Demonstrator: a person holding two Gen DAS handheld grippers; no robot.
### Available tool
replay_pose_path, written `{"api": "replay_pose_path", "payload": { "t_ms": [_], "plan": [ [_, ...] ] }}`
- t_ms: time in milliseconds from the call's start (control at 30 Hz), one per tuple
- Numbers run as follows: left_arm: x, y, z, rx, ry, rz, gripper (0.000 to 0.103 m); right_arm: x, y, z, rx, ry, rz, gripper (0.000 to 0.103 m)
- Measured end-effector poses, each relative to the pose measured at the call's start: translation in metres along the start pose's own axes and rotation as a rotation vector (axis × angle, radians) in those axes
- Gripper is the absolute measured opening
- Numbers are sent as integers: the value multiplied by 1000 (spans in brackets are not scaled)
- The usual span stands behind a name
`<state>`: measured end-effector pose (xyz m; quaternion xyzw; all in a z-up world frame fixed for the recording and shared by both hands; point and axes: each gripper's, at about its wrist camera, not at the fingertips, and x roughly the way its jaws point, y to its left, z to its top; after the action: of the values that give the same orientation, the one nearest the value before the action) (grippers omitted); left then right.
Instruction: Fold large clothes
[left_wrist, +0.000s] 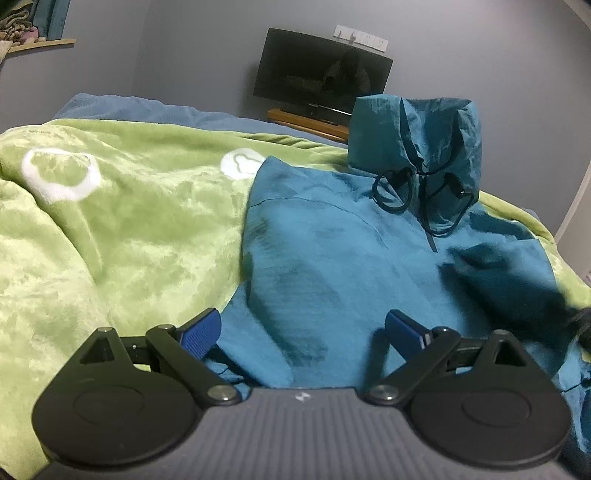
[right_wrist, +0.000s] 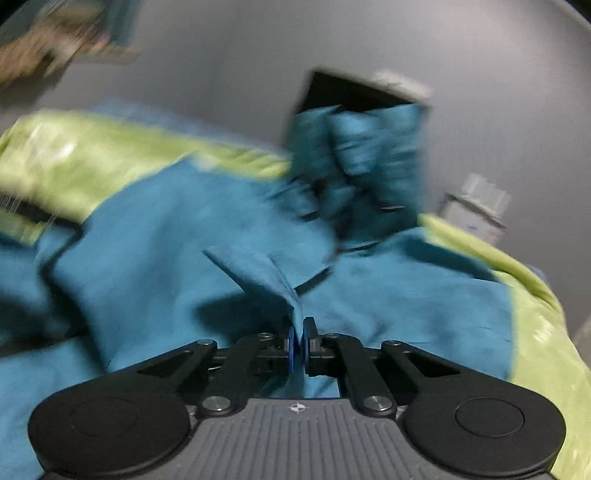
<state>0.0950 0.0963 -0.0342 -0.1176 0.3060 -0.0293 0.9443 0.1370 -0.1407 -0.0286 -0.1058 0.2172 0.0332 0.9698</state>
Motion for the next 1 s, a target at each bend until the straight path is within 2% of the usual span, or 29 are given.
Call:
{"api": "replay_pose_path", "payload": {
  "t_ms": [67,100,133,167,233,267,333,500,533,567,600,633,667,733,800,867,933,1000],
  "plan": [
    [0,-3,0,15,2,3,95,-6,-36,-7,143,-31,-83,6],
    [0,-5,-1,26,4,3,95,-6,-55,-15,228,-17,-116,6],
    [1,-6,-1,37,8,4,95,-2,-72,-26,312,14,-129,11],
    [2,-8,-2,50,13,9,95,5,-85,-38,383,63,-130,22],
    [5,-13,-5,81,28,18,95,16,-104,-61,498,132,-124,33],
    [6,-15,-6,95,33,20,95,15,-111,-71,555,120,-119,39],
    [7,-19,-8,119,37,23,95,13,-120,-78,613,91,-122,45],
    [11,-25,-11,158,50,31,95,5,-135,-76,656,-11,-91,45],
    [11,-26,-11,162,53,32,95,-1,-139,-76,663,-21,-81,42],
    [12,-27,-11,165,56,32,95,-4,-141,-73,662,-35,-73,25],
    [12,-27,-12,169,57,32,95,-8,-146,-70,646,-55,-81,13],
    [13,-27,-12,172,59,33,95,-8,-145,-65,624,-72,-96,8],
    [14,-28,-13,174,62,34,95,-11,-145,-61,601,-71,-125,8],
    [17,-28,-14,178,75,37,95,-1,-144,-57,554,11,-203,12],
    [20,-27,-14,179,91,42,96,7,-148,-61,559,77,-257,23],
    [22,-26,-15,179,101,44,96,1,-152,-67,584,51,-323,45],
    [24,-26,-15,180,110,44,96,-6,-153,-66,585,-2,-361,45],
    [26,-26,-16,183,118,44,96,-16,-153,-64,586,-69,-331,48]
  ]
}}
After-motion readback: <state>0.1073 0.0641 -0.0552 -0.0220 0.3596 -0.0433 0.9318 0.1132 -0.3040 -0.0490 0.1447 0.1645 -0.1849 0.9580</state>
